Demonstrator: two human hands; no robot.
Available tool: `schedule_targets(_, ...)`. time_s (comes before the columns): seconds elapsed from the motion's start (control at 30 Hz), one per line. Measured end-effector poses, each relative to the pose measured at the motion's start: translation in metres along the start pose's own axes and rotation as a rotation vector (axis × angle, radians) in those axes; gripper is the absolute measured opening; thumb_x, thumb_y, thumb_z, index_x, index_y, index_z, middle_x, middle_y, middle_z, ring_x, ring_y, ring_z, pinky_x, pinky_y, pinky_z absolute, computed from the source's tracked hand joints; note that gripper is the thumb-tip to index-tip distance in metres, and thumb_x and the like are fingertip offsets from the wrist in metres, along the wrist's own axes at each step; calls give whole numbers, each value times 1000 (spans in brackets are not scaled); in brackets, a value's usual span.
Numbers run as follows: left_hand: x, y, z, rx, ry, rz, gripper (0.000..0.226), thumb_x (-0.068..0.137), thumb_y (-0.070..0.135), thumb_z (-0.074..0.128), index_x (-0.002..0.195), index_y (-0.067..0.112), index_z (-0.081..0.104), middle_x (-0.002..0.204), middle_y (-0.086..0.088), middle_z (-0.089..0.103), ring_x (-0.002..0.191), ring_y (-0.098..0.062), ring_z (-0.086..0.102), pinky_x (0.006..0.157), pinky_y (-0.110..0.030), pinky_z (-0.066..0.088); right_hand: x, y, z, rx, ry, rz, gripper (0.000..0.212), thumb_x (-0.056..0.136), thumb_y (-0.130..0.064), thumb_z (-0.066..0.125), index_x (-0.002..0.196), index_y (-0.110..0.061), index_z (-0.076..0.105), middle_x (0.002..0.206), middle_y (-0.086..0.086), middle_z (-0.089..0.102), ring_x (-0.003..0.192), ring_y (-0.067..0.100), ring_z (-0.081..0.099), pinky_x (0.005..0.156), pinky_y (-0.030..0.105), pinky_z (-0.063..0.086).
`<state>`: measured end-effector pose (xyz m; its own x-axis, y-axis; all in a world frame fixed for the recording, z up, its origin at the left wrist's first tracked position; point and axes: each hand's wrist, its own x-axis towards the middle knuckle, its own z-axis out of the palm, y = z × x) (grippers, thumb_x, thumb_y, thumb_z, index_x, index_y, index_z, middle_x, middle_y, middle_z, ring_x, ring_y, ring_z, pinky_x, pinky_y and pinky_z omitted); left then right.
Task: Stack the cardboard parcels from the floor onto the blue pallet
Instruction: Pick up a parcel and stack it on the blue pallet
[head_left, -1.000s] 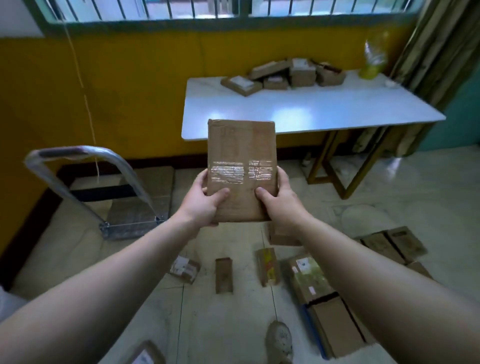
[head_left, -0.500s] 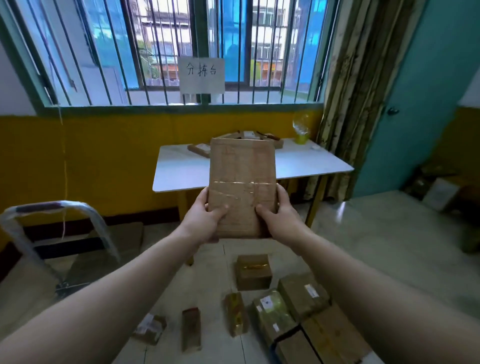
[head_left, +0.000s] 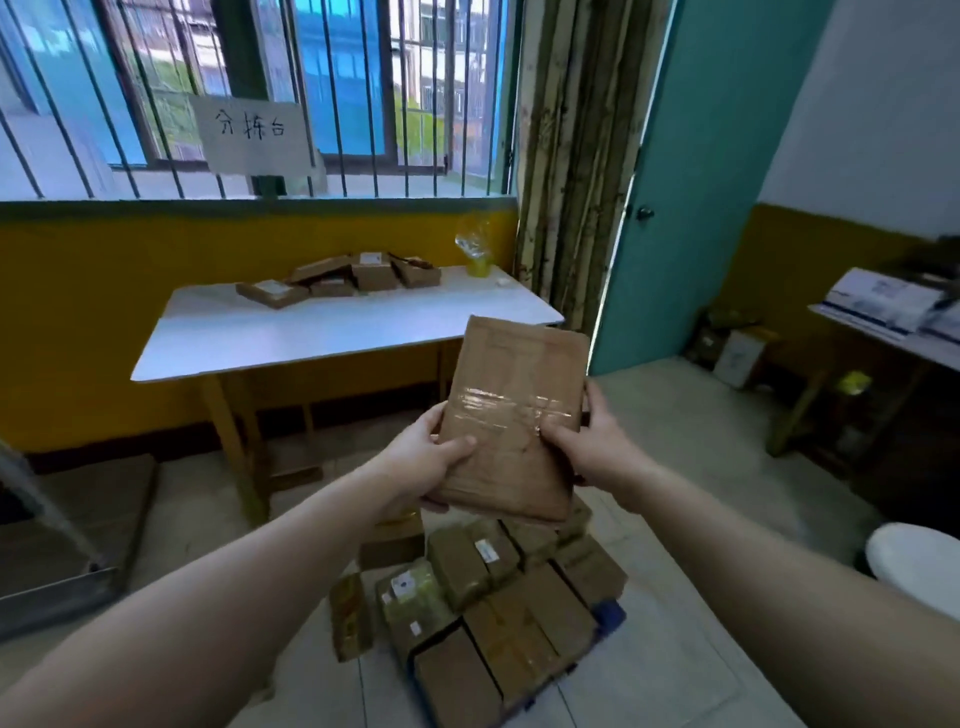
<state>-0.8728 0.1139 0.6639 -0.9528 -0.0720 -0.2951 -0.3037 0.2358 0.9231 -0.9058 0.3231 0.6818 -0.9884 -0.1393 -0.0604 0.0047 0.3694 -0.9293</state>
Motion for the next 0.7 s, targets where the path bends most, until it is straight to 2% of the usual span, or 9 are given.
schedule_targets(0.1,12,4,12,34,-35,-37,64,87,36,63,140,44,28,114,0,62,91,-25,68,71,-51,58,9,13,-16,48,5,24,74,88,-21,68,143,-39,22,122,-3,58,104,20,60,90,47,52)
schedule_targets(0.2,31,-1,11,62,-22,-44,67,87,35,63,142,42,27,116,1,62,91,-24,68,72,-51,57,23,26,-13,67,-24,43,83,87,-21,69,146,-42,14,111,-14,55,94,10,59,71,33,54)
schedule_targets(0.23,38,-5,8,70,-16,-50,68,87,35,64,143,43,26,115,2,63,89,-22,69,71,-50,58,28,29,-9,61,-34,46,87,87,-22,69,148,-42,11,111,-17,52,92,7,57,70,31,53)
schedule_targets(0.33,58,-18,-6,77,-27,-115,68,86,33,65,142,42,28,107,6,64,71,-13,71,54,-35,58,48,38,6,37,-52,57,100,84,-22,72,150,-42,-1,126,-13,43,107,15,53,93,46,51)
schedule_targets(0.4,70,-26,-18,79,-64,-179,67,86,32,66,141,43,29,104,8,61,67,-11,70,50,-30,55,66,39,14,20,-58,81,108,82,-24,74,150,-42,-9,134,-9,37,116,19,48,99,51,46)
schedule_targets(0.5,88,-31,-36,115,-85,-232,67,85,32,66,140,45,30,109,4,58,84,-19,68,57,-36,58,99,38,26,-62,-41,115,107,79,-29,76,151,-39,-2,151,-2,26,128,24,42,101,50,44)
schedule_targets(0.57,97,-33,-49,129,-74,-239,64,86,31,65,139,44,32,113,2,57,90,-22,65,62,-40,59,121,39,38,-108,-57,115,98,77,-29,77,149,-34,11,148,3,30,126,26,44,99,50,46)
schedule_targets(0.63,103,-38,-62,141,-50,-261,62,88,31,63,139,47,31,112,4,58,90,-21,65,57,-36,58,140,43,52,-114,-87,109,88,76,-26,78,144,-30,22,140,7,37,120,27,49,95,50,49)
schedule_targets(0.7,109,-46,-70,139,-11,-290,62,89,31,61,138,49,28,111,6,58,89,-20,66,54,-31,55,157,47,67,-129,-130,104,85,76,-25,78,141,-28,24,136,7,40,117,27,50,93,49,50)
